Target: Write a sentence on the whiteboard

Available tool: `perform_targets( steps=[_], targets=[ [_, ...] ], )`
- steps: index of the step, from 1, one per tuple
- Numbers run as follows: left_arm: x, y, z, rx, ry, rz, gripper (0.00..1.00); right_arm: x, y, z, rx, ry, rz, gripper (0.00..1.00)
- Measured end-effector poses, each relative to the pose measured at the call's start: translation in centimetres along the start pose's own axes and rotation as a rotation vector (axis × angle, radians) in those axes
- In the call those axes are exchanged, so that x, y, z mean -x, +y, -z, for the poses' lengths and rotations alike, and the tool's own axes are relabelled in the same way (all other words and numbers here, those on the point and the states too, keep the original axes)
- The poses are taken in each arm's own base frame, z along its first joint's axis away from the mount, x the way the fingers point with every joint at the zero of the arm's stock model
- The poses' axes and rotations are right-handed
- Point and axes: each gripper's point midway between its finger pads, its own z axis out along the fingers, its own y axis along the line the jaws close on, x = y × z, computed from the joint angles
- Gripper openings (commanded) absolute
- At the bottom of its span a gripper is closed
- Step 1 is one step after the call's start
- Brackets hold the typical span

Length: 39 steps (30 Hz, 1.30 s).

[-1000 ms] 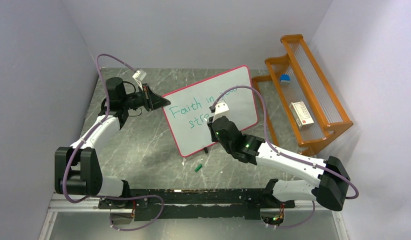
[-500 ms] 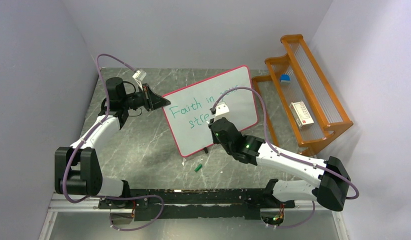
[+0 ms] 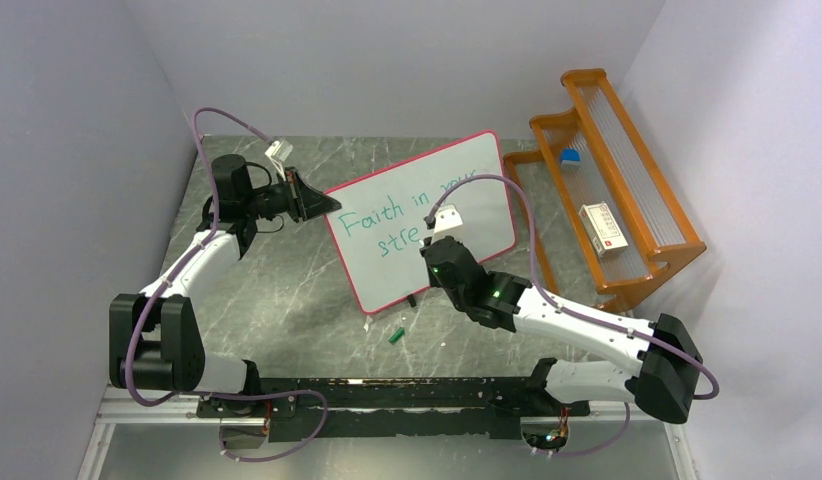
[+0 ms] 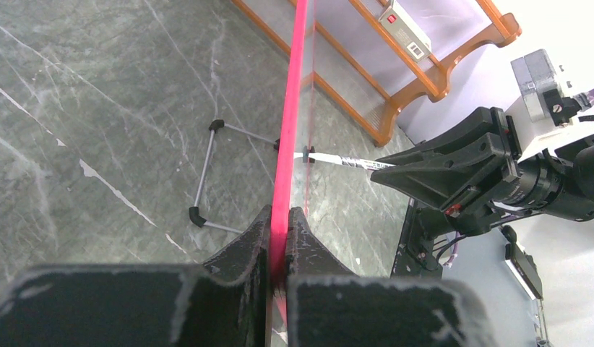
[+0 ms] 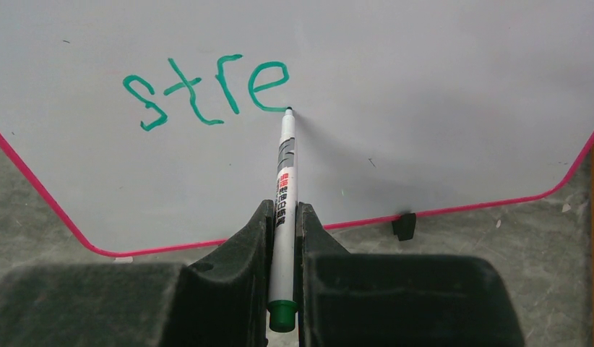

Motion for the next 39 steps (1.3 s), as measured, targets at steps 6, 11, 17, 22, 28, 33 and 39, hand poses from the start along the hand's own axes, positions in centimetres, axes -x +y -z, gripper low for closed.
perform_targets(
  steps=[6,11,17,22,28,33,39],
  targets=[
    [0.0,0.0,0.0,0.0,0.0,-0.001,0.05,0.4,-0.2,0.4,0.007,-0.025,-0.01,0.0],
    [0.0,0.0,0.0,0.0,0.001,-0.001,0.05,1.2,-0.3,0.5,0.01,-0.05,-0.022,0.0],
    [0.1,0.0,0.0,0.0,0.001,-0.001,0.05,1.6,-0.6,0.3,0.003,-0.064,-0.027,0.0],
    [0.0,0.0,0.0,0.0,0.001,-0.001,0.05,2.1,-0.8,0.2,-0.003,-0.082,-0.036,0.0],
    [0.0,0.0,0.0,0.0,0.002,0.0,0.05,2.1,-0.9,-0.4,-0.011,-0.079,-0.038,0.0],
    [0.0,0.0,0.0,0.001,0.001,0.0,0.05,1.9,-1.0,-0.6,-0.012,-0.073,-0.038,0.0],
    [0.0,0.0,0.0,0.001,0.002,0.0,0.05,1.8,-1.0,-0.6,-0.01,-0.067,-0.041,0.0]
  ],
)
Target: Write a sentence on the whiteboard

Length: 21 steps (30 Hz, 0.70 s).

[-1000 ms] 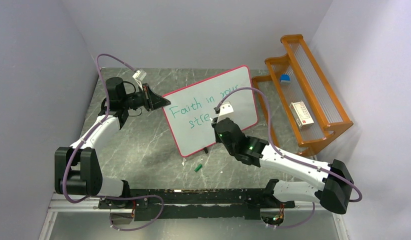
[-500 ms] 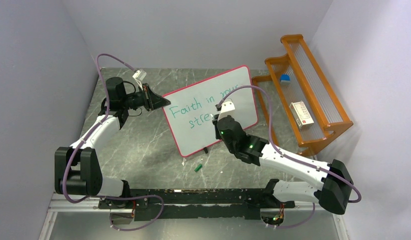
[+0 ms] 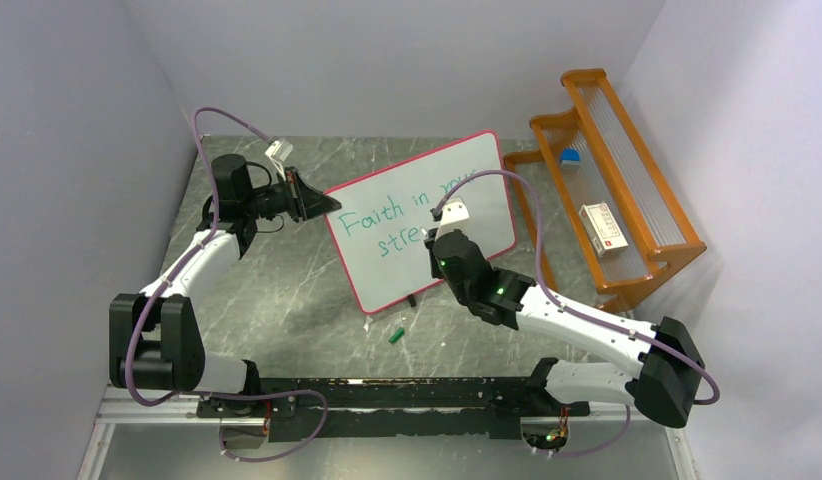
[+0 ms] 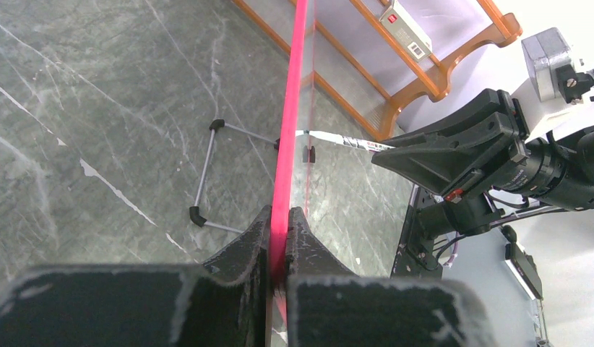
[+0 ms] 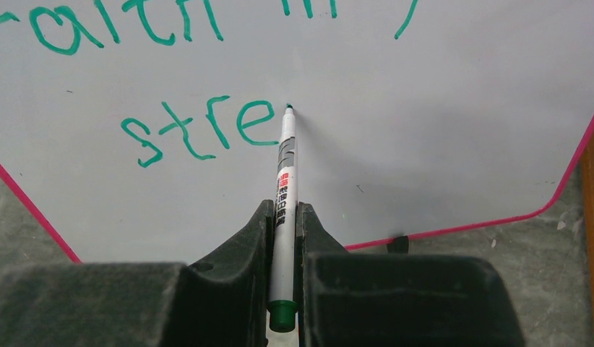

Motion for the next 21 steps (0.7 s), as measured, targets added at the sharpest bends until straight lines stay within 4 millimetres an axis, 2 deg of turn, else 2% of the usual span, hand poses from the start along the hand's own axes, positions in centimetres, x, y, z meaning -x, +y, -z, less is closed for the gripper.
perform_targets(
  steps=[21],
  targets=[
    [0.0,0.0,0.0,0.0,0.0,0.0,0.05,-1.9,-0.4,0.5,-0.002,0.066,-0.001,0.0]
  ],
)
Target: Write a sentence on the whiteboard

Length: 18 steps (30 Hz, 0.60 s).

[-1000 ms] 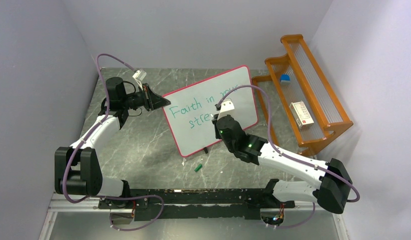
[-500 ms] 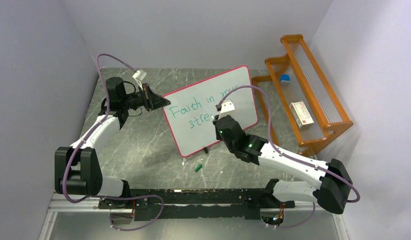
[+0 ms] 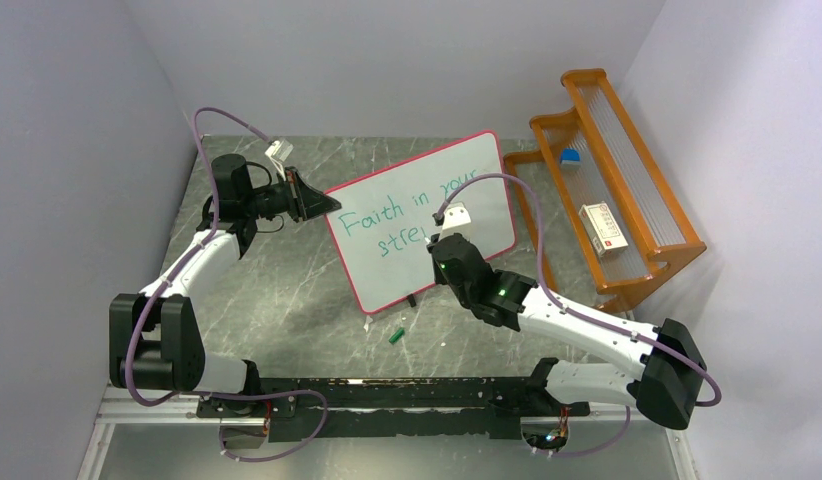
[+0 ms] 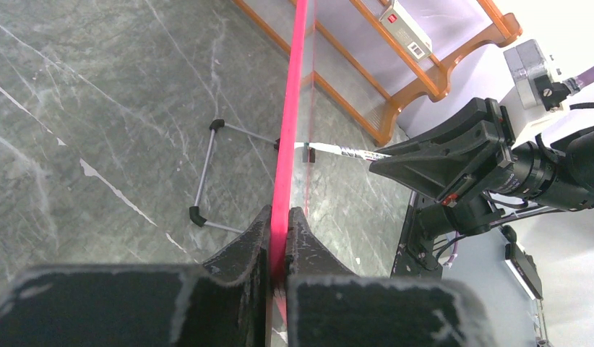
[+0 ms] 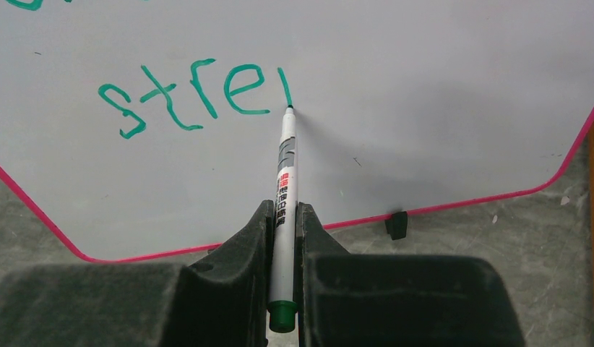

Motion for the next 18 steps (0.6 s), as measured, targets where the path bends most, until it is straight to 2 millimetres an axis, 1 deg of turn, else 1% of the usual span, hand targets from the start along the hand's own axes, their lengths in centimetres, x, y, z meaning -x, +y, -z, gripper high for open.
perform_targets(
  steps=[18],
  targets=[
    [0.0,0.0,0.0,0.0,0.0,0.0,0.05,0.21,-0.05,-0.04,-0.001,-0.009,0.014,0.0]
  ],
)
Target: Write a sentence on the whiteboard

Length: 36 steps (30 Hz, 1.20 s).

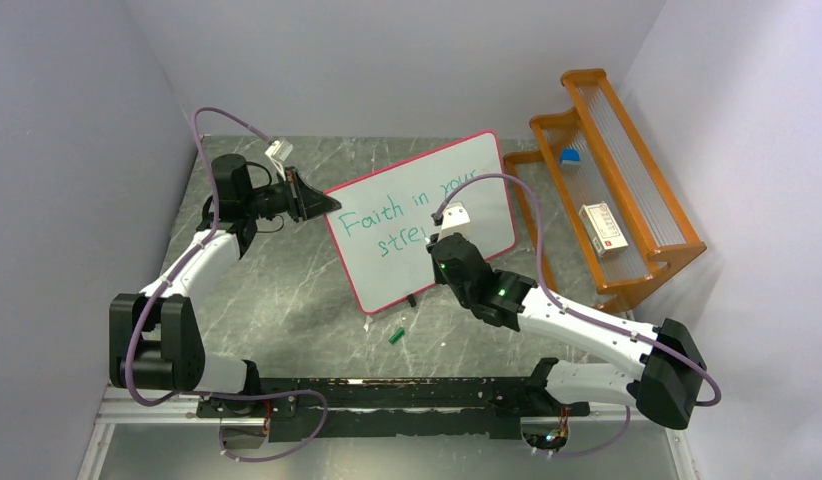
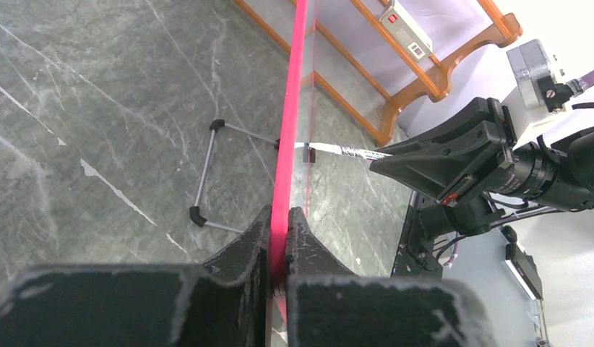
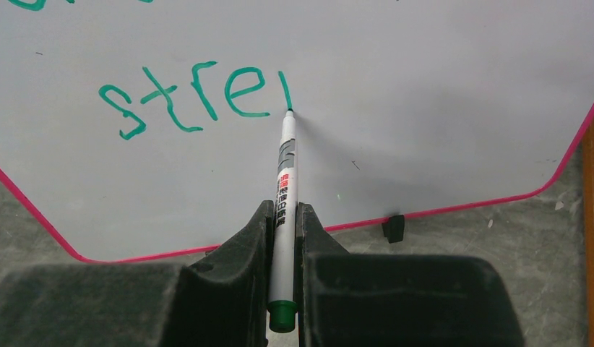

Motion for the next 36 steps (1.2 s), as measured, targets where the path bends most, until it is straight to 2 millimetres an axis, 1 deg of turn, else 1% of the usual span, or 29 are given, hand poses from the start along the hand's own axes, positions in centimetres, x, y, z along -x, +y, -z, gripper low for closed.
perform_targets(
  steps=[4,15,27,36],
  targets=[
    [0.0,0.0,0.0,0.001,0.0,0.0,0.05,0.1,0.0,0.0,0.001,-0.004,0.005,0.0],
    [0.0,0.0,0.0,0.0,0.0,0.0,0.05,1.4,0.2,-0.3,-0.001,-0.044,-0.002,0.0],
    [0.0,0.0,0.0,0.0,0.0,0.0,0.05,1.8,-0.2,-0.4,-0.02,-0.056,-0.007,0.0],
    [0.0,0.0,0.0,0.0,0.0,0.0,0.05,1.9,-0.8,-0.6,-0.046,-0.058,-0.016,0.0]
  ],
)
